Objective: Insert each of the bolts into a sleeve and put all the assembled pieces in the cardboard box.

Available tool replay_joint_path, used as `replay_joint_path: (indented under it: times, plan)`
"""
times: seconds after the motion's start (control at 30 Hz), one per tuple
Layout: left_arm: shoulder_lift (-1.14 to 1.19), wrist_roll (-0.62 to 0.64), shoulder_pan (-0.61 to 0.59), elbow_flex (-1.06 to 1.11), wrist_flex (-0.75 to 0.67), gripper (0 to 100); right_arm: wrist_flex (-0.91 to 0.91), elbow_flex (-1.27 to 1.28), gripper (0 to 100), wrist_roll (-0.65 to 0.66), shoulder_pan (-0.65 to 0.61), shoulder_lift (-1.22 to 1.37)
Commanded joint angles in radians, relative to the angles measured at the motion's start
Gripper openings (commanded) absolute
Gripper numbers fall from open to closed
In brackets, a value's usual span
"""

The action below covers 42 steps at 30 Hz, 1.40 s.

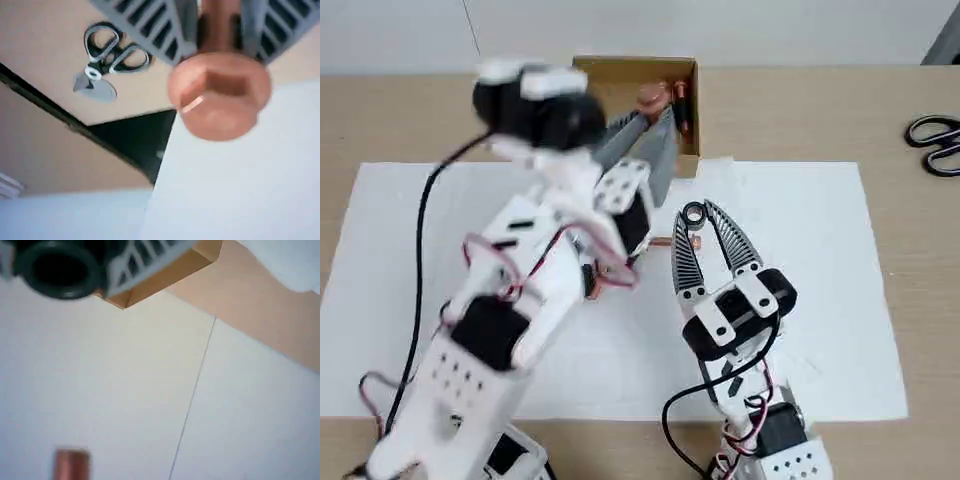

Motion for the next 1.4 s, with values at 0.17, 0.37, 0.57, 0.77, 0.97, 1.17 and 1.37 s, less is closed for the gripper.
replay_joint_path:
  times: [0.17,0.37,0.57,0.77,0.97,1.17,1.37]
  plan:
    - [-0.336,-0.103,0.086,0.308,-0.118,1,0.062,0.008,0.5,0.0,-0.004,0.024]
    - [-0.338,-0.107,0.169,0.423,-0.198,1,0.048,0.008,0.5,0.0,-0.004,0.024]
    - [-0.321,-0.112,0.166,0.486,-0.356,1,0.048,0.008,0.5,0.0,-0.004,0.024]
    - [-0.285,-0.259,0.133,0.49,-0.437,1,0.048,0.005,0.5,0.0,-0.005,0.022]
    - [-0.222,-0.267,0.137,0.49,-0.443,1,0.048,0.003,0.5,0.0,-0.005,0.022]
    - [-0.144,-0.267,0.146,0.49,-0.54,1,0.048,0.002,0.5,0.0,-0.005,0.022]
    - [-0.11,-0.264,0.146,0.501,-0.542,1,0.048,0.006,0.5,0.0,-0.005,0.022]
